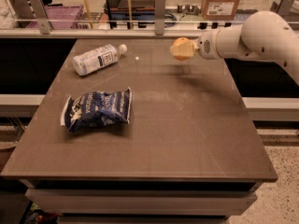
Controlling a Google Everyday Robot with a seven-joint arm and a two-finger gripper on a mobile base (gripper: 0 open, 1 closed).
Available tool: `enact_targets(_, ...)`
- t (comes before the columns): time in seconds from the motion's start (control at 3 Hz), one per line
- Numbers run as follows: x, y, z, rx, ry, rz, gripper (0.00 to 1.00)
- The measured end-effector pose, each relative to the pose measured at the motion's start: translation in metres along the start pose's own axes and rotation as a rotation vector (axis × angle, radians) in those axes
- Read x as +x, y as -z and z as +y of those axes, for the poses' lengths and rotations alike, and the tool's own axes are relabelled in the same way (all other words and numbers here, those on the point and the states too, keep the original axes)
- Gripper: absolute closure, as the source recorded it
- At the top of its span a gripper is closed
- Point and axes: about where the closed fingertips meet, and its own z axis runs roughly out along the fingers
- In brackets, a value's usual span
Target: Pick orange
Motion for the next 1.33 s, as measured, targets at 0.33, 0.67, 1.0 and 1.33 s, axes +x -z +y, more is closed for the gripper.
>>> enact_targets(0.33, -0.02, 0.013, 0.002, -0.027, 0.039, -0.025, 1.0)
enact_targets(0.67, -0.04, 0.028, 0.011, -0.046, 0.087, -0.059, 1.0)
enact_targets(1.0, -0.058, 0.044, 0.022, -0.053, 0.137, -0.109, 1.0)
enact_targets(1.33, -0.072, 0.057, 0.032, -0.055, 0.189, -0.156, 1.0)
